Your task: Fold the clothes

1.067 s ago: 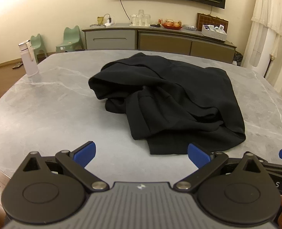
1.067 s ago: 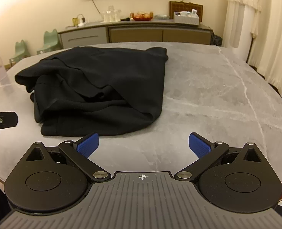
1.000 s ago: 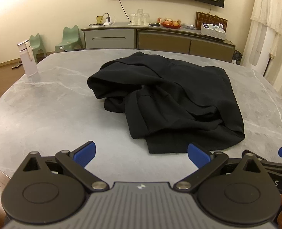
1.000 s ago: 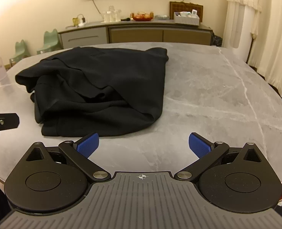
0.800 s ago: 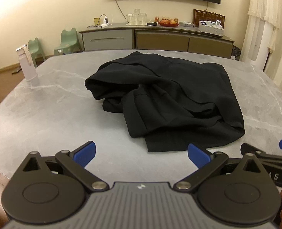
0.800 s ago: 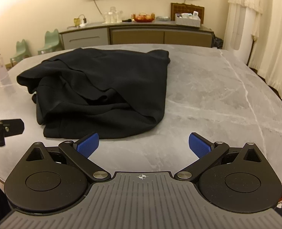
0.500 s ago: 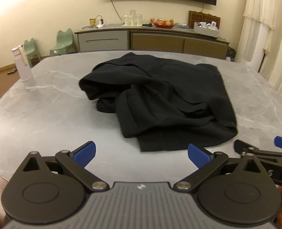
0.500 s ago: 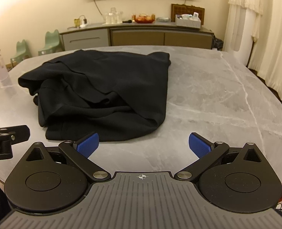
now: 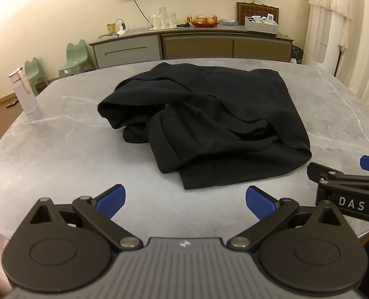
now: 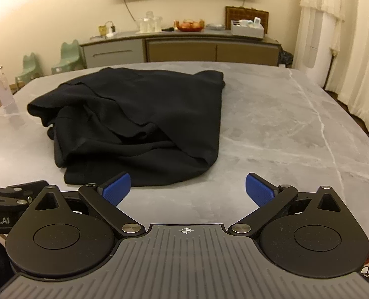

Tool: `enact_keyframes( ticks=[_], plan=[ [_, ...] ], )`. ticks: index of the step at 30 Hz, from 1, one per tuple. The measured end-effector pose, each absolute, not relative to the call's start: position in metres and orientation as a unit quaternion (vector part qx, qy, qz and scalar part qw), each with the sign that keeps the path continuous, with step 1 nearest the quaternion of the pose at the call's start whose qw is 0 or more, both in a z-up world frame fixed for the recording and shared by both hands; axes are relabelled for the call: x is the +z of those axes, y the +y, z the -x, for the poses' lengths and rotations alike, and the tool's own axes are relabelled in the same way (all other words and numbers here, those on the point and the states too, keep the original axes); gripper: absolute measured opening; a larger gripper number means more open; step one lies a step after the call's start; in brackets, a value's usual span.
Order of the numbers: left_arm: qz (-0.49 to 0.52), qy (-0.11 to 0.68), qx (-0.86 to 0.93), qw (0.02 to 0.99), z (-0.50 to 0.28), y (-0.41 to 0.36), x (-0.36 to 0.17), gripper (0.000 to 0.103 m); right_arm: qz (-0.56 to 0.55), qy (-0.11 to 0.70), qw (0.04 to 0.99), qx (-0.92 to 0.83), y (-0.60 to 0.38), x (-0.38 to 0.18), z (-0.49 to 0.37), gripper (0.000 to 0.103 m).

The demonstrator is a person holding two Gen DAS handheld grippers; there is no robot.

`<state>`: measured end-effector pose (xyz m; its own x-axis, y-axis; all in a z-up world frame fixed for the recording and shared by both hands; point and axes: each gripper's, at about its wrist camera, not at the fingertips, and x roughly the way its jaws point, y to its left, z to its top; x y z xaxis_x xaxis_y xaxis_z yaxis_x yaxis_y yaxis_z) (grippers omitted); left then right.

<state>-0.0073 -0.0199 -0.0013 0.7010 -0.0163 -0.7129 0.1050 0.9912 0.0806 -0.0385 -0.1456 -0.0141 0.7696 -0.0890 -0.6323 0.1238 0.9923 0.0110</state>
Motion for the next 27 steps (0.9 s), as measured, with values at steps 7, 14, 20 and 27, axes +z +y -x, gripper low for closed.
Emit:
enact_keyframes(
  ticks=[7, 14, 20, 27],
  plan=[
    [-0.055, 0.381, -0.039, 0.922, 0.010, -0.019, 0.001, 0.103, -0.023, 0.334, 0.941, -0.054, -0.144, -0.014, 0.040, 0.096],
    [-0.056, 0.377, -0.043, 0.924, 0.012, -0.020, 0.003, 0.103, -0.021, 0.332, 0.941, -0.054, -0.142, -0.013, 0.042, 0.096],
    [-0.056, 0.372, -0.044, 0.925, 0.015, -0.020, 0.005, 0.103, -0.021, 0.332, 0.942, -0.053, -0.142, -0.012, 0.042, 0.094],
    [-0.056, 0.367, -0.047, 0.928, 0.016, -0.021, 0.009, 0.090, -0.028, 0.334, 0.941, -0.046, -0.144, -0.012, 0.043, 0.085]
  ],
)
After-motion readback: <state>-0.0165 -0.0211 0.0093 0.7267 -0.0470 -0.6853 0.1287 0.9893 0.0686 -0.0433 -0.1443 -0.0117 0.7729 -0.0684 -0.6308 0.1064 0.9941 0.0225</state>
